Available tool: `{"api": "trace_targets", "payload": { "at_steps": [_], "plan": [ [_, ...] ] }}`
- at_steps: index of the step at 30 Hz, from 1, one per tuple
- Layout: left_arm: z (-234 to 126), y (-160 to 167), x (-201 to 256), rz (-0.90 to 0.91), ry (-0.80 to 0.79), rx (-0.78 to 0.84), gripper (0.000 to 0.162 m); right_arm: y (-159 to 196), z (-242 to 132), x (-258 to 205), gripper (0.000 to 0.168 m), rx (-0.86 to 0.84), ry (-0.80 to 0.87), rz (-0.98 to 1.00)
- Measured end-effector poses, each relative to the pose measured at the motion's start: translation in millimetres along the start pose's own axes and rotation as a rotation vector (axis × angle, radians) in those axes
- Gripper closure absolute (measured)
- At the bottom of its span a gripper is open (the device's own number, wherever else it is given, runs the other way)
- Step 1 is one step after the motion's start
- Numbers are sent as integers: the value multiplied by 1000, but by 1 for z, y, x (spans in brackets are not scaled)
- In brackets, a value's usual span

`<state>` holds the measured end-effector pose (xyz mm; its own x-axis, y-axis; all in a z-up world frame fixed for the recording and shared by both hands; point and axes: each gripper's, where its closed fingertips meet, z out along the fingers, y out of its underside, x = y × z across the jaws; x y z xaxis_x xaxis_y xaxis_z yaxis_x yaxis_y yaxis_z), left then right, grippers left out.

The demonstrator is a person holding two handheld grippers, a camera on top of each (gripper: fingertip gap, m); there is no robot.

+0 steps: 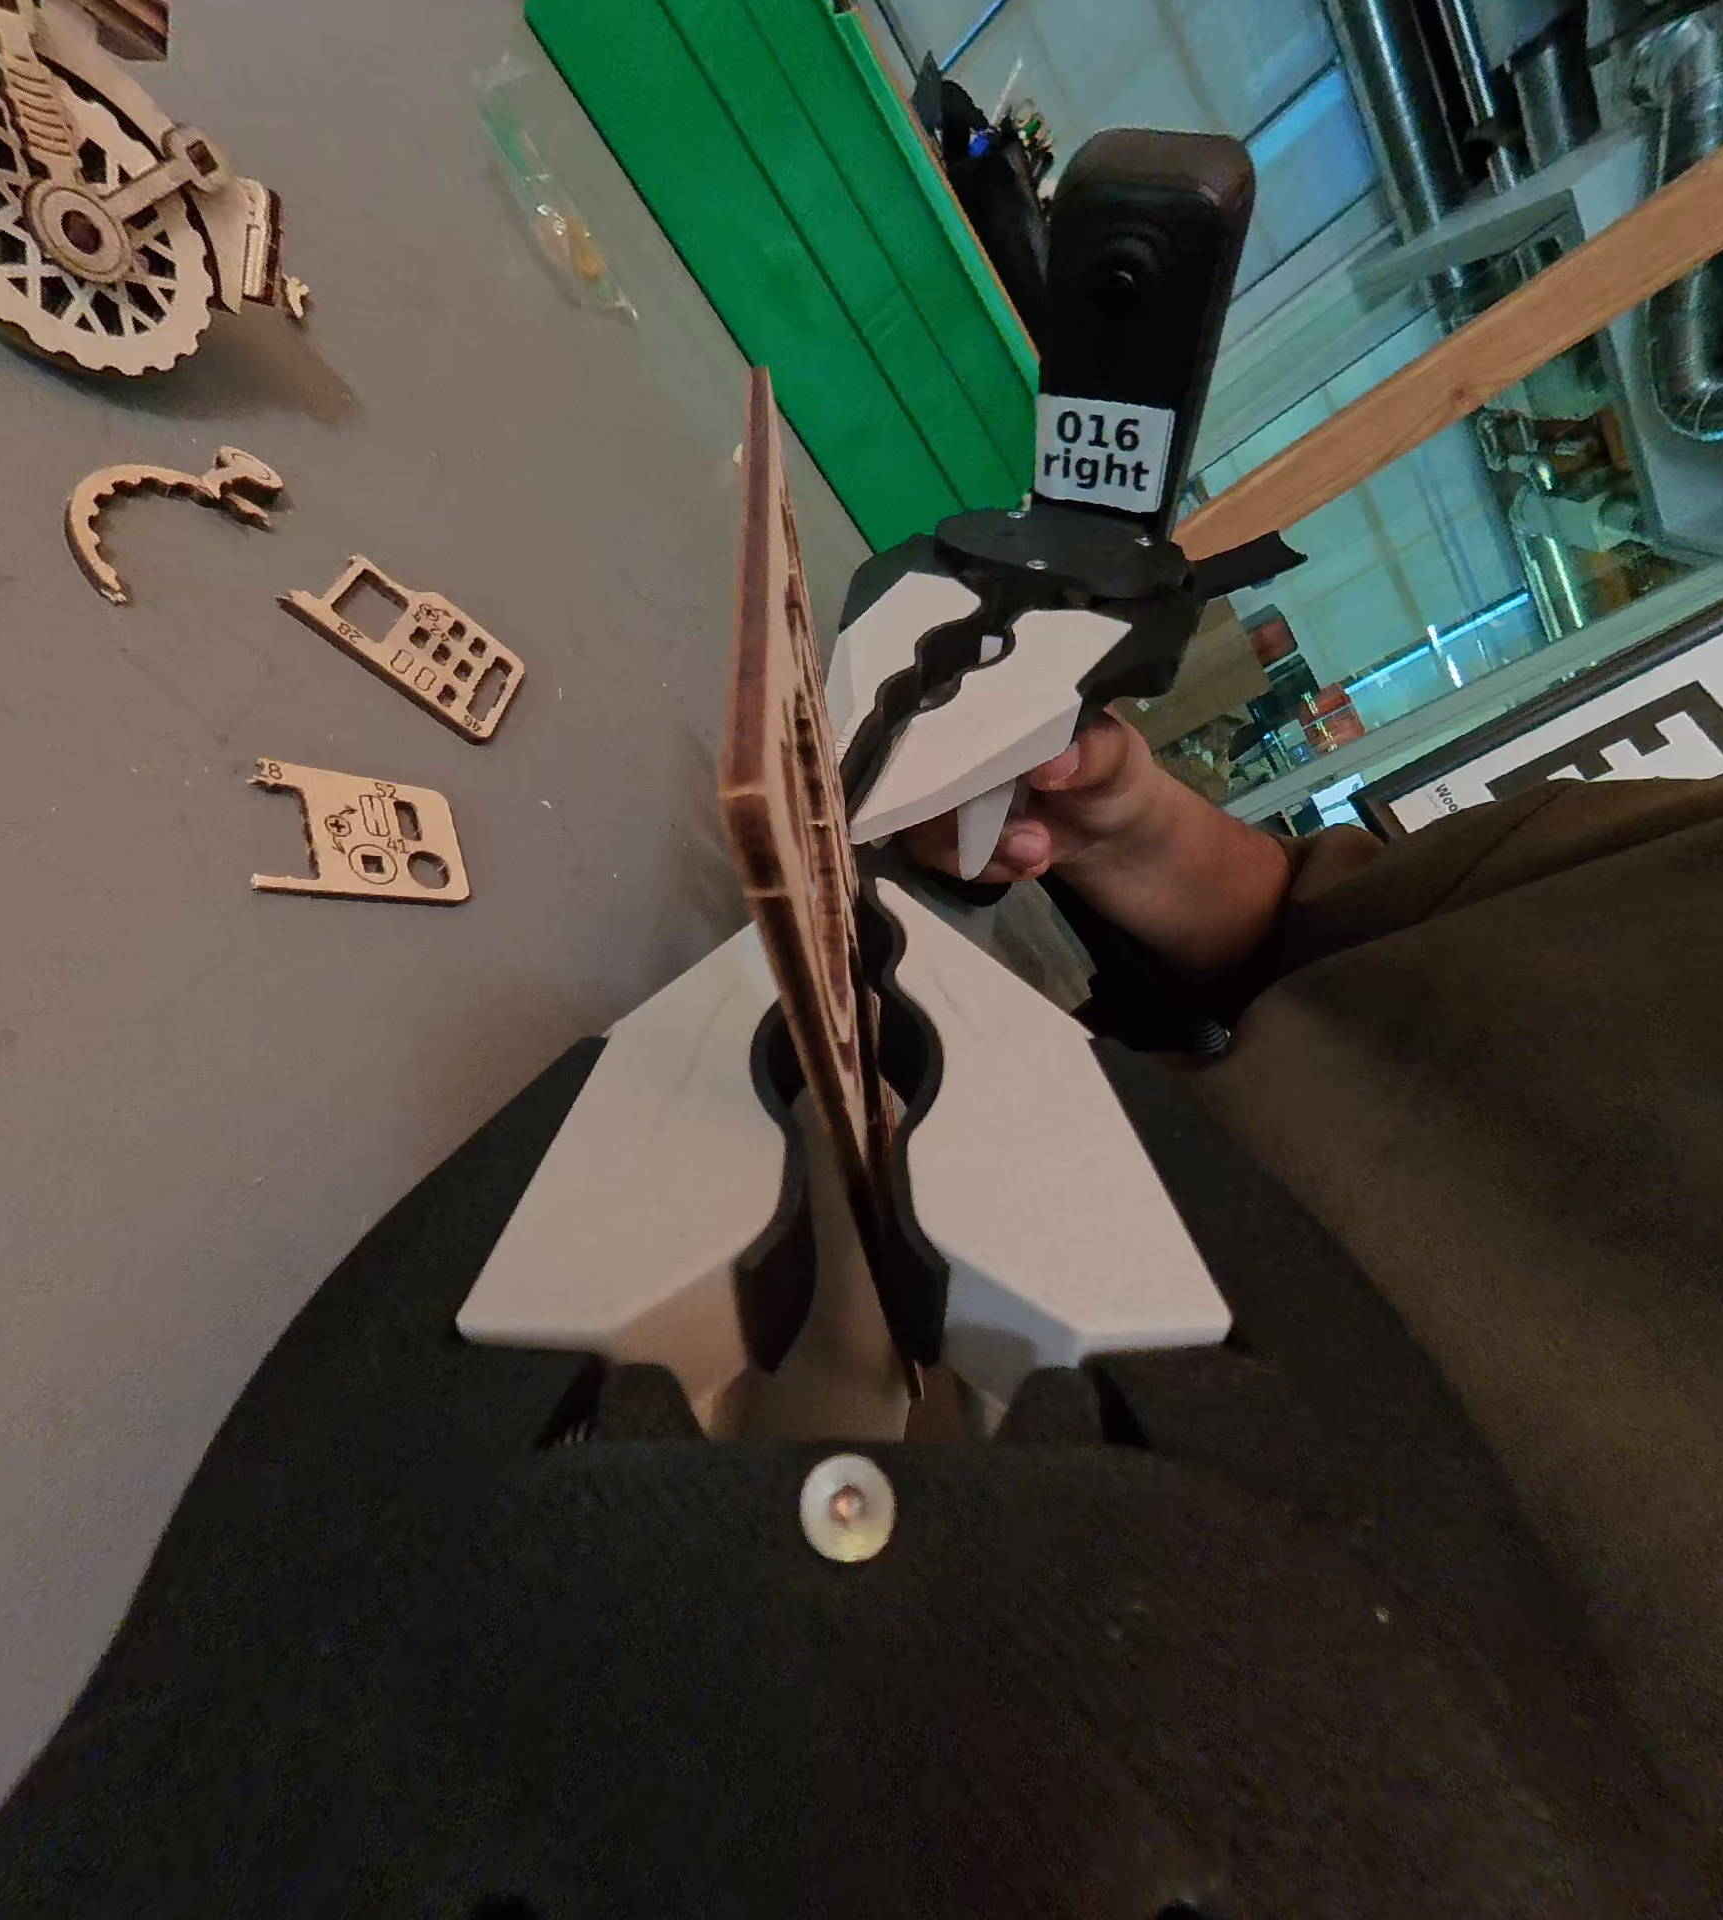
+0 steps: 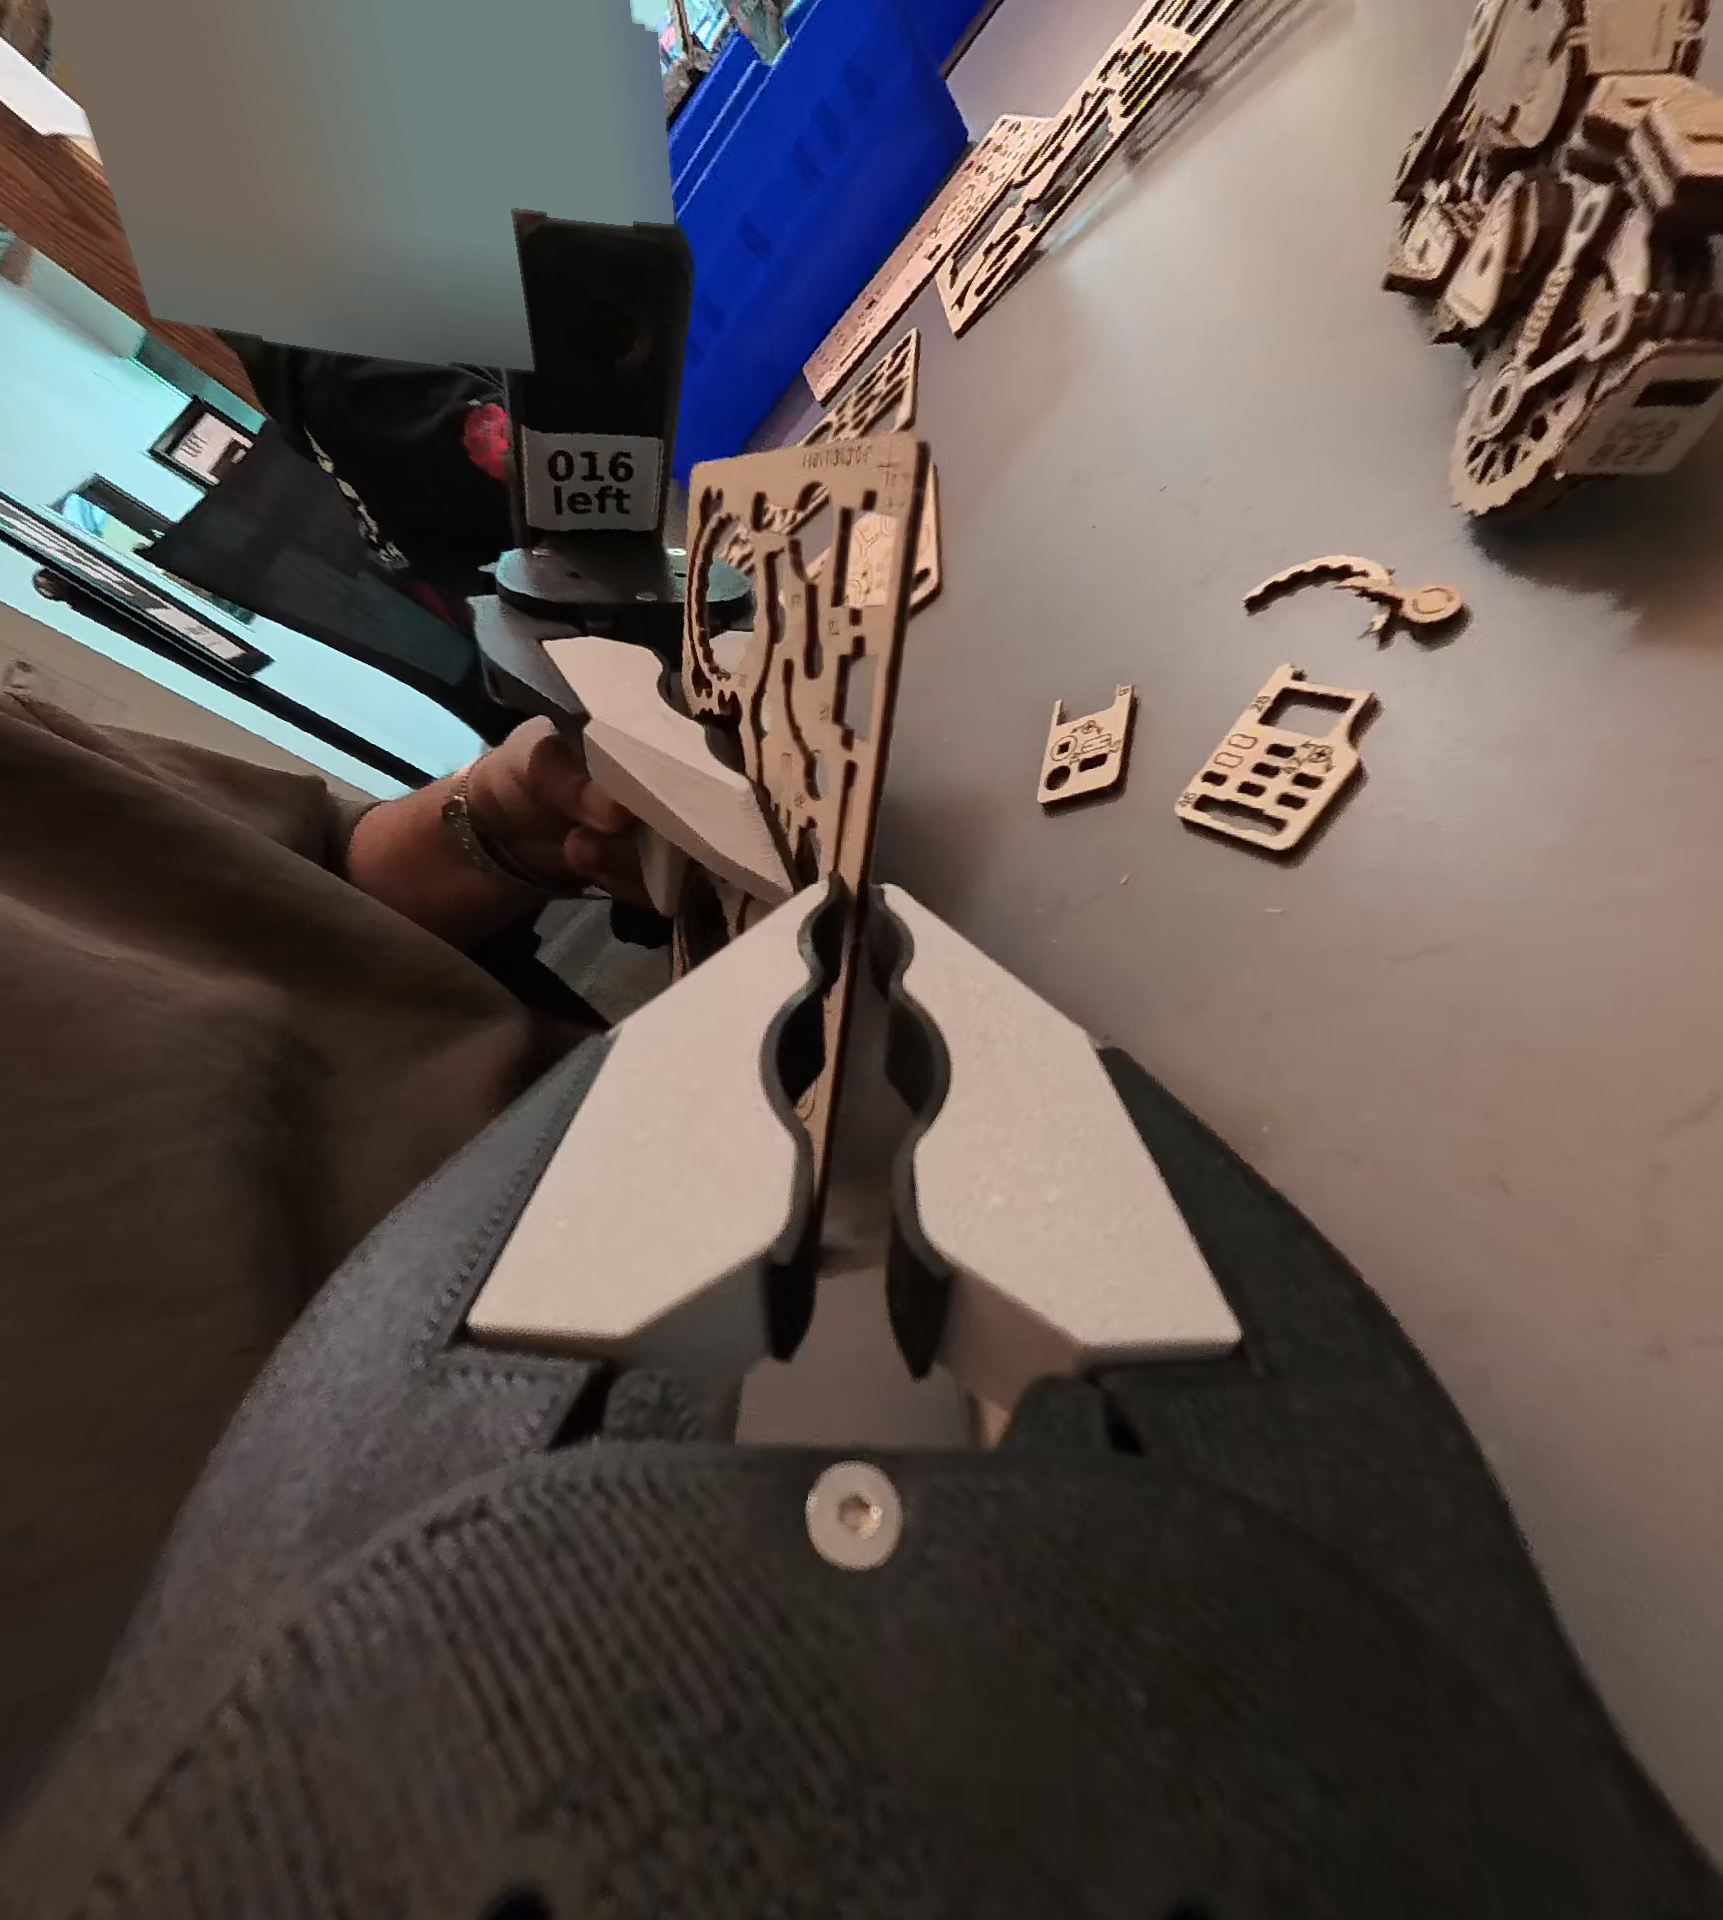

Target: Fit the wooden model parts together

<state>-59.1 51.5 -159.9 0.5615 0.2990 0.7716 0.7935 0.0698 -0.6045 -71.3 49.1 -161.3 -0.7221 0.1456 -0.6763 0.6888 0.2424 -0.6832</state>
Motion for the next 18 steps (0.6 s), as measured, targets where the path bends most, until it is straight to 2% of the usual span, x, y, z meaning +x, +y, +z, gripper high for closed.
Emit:
{"api": "trace_targets", "payload": {
  "at_steps": [11, 14, 16, 18],
  "plan": [
    [-2, -4, -2, -38, 9, 22, 162, -4, 1, 1, 165, 28, 21, -23],
    [-6, -10, -3, -49, 13, 54, 162, 6, 2, 4, 154, -27, 1, 23],
    [-9, -12, -5, -51, 11, 63, 162, 12, 4, 0, 155, -68, -30, 38],
    [-10, -13, -6, -56, 11, 66, 162, 14, 5, 0, 164, -74, -16, 21]
  ]
}}
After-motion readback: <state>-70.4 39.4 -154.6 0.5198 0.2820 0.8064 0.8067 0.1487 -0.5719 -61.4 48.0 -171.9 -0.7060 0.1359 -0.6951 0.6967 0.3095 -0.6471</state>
